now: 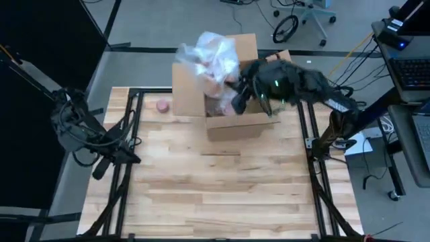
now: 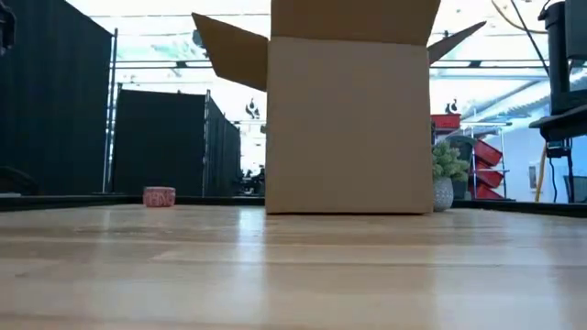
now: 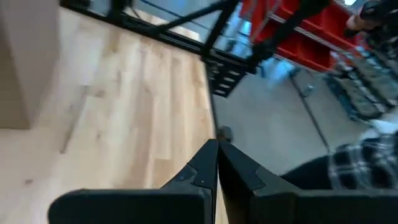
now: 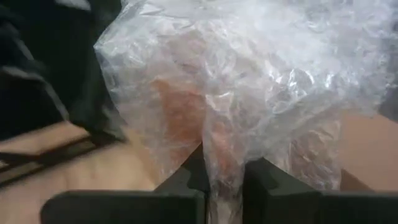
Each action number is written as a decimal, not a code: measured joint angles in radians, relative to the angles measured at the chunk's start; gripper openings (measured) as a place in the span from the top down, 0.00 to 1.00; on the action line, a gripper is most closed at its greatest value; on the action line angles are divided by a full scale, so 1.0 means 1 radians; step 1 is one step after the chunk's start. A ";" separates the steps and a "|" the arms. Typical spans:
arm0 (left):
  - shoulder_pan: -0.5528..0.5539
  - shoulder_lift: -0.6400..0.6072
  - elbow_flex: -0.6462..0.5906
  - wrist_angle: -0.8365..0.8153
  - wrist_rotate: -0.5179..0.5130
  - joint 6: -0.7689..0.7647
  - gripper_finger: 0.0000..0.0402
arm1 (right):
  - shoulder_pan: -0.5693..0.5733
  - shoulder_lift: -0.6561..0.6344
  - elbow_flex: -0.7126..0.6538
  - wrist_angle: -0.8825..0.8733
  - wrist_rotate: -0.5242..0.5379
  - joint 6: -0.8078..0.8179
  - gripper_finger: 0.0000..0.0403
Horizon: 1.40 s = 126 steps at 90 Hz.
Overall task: Wrap mug
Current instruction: Put the orange cup into the box
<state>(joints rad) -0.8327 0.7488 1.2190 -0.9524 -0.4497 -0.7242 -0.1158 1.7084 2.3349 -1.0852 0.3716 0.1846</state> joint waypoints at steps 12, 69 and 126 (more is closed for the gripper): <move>0.058 0.002 0.000 -0.004 -0.038 0.006 1.00 | -0.150 -0.001 -0.027 -0.016 -0.147 -0.094 0.94; 0.219 0.051 -0.066 0.004 -0.093 -0.135 1.00 | -0.384 -0.073 -0.595 0.296 -0.404 -0.138 0.94; 0.257 0.056 -0.067 -0.008 -0.106 -0.104 1.00 | -0.396 -0.124 -1.176 0.887 -0.317 0.026 0.94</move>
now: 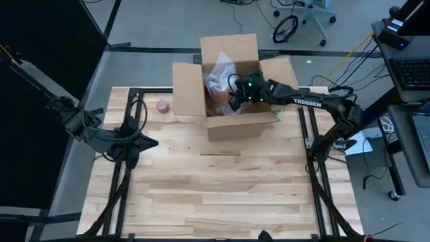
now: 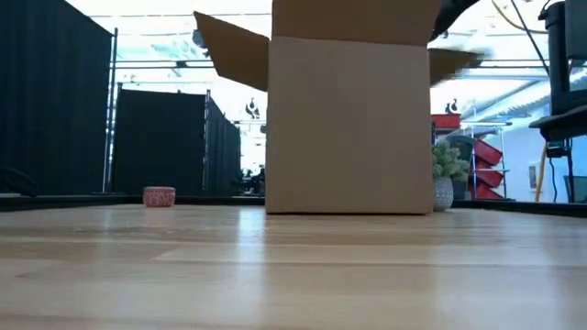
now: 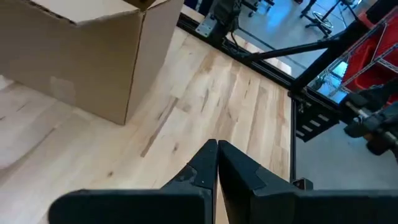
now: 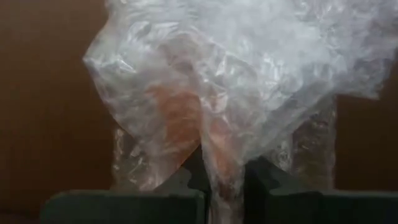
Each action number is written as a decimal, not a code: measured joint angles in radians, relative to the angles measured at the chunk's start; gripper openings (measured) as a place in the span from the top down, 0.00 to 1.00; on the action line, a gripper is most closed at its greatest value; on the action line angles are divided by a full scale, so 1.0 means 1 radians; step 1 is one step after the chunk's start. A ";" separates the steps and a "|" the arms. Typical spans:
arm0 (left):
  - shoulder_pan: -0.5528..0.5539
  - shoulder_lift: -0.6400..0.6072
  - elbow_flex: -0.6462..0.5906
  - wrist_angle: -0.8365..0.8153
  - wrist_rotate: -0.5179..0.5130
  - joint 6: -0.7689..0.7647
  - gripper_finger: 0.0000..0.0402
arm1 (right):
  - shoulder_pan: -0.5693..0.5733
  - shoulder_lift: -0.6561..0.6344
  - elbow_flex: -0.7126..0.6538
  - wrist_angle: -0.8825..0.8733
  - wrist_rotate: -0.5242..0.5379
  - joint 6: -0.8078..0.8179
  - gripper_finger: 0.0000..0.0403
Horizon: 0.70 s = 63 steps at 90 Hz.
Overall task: Wrap mug
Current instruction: Put the orange cup into the box
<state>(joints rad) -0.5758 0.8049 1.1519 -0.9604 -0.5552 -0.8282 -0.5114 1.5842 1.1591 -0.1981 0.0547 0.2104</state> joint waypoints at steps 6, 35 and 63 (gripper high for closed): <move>0.000 0.000 0.000 0.000 0.000 0.000 1.00 | 0.001 -0.004 -0.041 0.035 -0.003 0.003 0.94; 0.000 0.004 0.000 0.000 0.000 -0.001 1.00 | 0.008 0.010 -0.088 0.070 -0.028 -0.037 0.91; 0.000 0.006 0.000 0.000 0.002 -0.002 1.00 | 0.009 0.014 -0.078 0.048 -0.039 -0.044 0.57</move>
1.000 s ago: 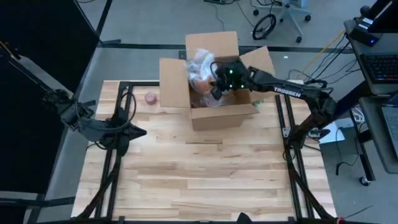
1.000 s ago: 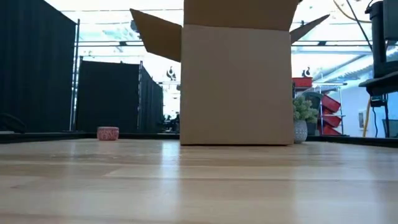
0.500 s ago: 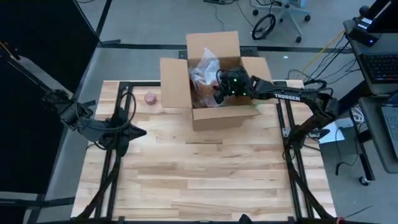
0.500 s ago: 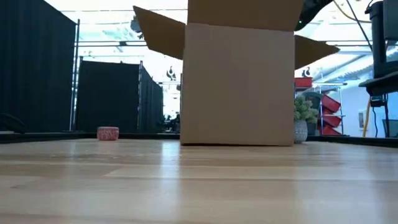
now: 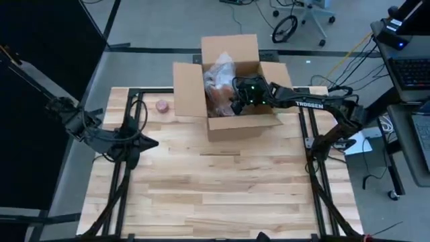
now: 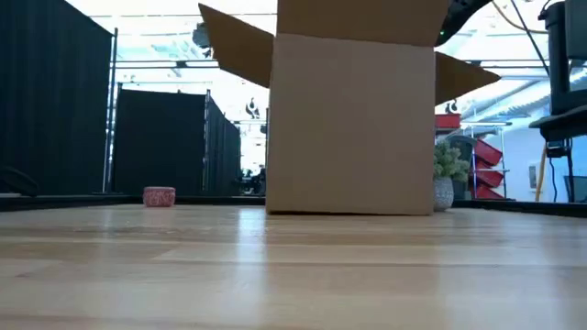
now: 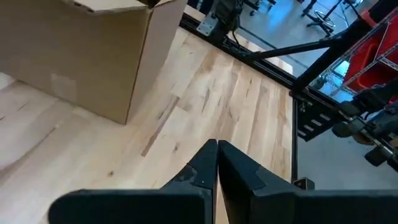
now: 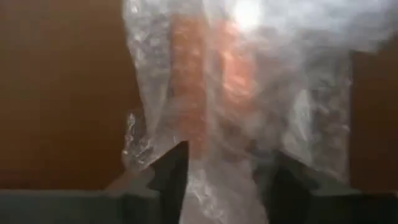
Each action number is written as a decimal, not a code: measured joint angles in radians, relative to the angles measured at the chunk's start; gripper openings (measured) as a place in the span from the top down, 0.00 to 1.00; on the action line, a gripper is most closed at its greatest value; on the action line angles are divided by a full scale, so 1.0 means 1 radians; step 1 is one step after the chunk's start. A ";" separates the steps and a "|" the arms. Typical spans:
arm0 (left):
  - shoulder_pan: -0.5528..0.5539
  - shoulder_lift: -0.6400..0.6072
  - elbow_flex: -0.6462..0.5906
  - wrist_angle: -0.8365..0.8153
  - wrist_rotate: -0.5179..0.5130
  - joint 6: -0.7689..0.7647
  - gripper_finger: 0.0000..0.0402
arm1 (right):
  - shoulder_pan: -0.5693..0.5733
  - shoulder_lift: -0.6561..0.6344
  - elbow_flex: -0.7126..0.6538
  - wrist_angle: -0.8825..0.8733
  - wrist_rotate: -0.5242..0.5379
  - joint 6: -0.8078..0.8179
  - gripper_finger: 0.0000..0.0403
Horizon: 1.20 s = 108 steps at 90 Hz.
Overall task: Wrap mug
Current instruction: Put the orange cup into the box
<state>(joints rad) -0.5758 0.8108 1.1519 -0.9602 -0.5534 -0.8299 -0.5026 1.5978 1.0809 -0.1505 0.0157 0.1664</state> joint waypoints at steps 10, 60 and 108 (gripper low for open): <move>0.000 0.000 0.000 0.000 0.002 -0.003 1.00 | 0.000 0.000 0.004 -0.002 0.002 -0.037 0.48; 0.000 0.001 0.000 0.000 0.003 -0.003 1.00 | 0.001 0.013 0.392 -0.355 0.012 -0.160 0.40; 0.000 0.001 0.000 -0.029 -0.004 -0.001 1.00 | -0.063 0.118 0.607 -0.194 0.092 -0.011 0.59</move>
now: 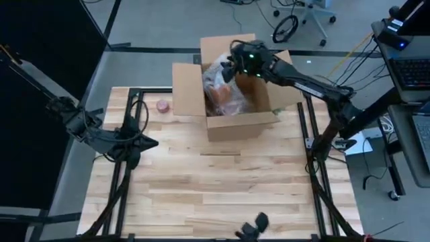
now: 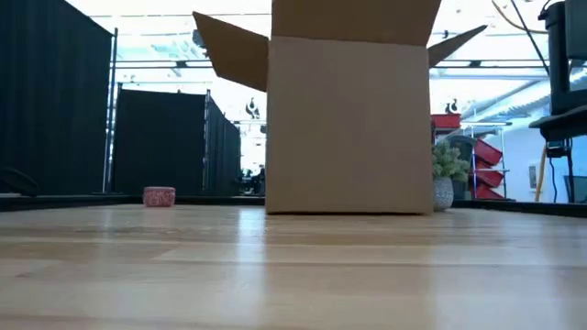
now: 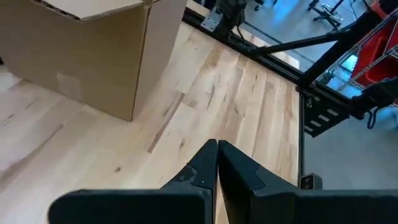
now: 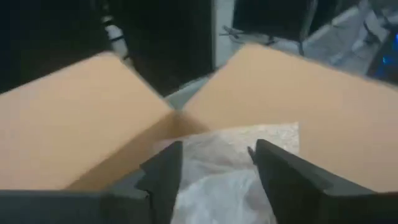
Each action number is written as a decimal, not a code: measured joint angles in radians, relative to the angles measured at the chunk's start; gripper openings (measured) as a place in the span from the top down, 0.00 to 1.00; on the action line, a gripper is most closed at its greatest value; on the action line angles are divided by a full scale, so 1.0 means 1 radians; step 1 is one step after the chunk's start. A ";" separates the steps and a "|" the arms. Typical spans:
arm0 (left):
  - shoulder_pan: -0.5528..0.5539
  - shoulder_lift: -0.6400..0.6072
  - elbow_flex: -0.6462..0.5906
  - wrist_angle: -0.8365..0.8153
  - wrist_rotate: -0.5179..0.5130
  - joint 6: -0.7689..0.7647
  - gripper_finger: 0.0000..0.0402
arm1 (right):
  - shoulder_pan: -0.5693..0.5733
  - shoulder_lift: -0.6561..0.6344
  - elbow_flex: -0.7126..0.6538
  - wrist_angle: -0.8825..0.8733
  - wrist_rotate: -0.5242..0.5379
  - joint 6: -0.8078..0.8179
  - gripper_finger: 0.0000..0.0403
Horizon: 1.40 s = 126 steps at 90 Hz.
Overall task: Wrap mug
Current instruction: Put the orange cup into the box, then return to Home Position
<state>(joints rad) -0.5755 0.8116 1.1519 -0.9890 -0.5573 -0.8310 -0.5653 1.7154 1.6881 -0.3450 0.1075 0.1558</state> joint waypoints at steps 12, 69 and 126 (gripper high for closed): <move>0.000 0.000 0.000 0.000 -0.006 0.000 1.00 | -0.011 0.085 0.000 0.092 0.017 0.022 0.73; 0.000 0.005 0.000 -0.032 -0.031 -0.018 1.00 | 0.043 0.179 0.002 -0.157 -0.032 -0.036 0.99; 0.000 0.005 0.001 -0.031 -0.031 -0.027 1.00 | 0.043 0.032 0.255 -0.370 -0.249 -0.020 0.65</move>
<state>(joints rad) -0.5755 0.8162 1.1526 -1.0196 -0.5884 -0.8585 -0.5220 1.7477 1.9426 -0.7155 -0.1419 0.1359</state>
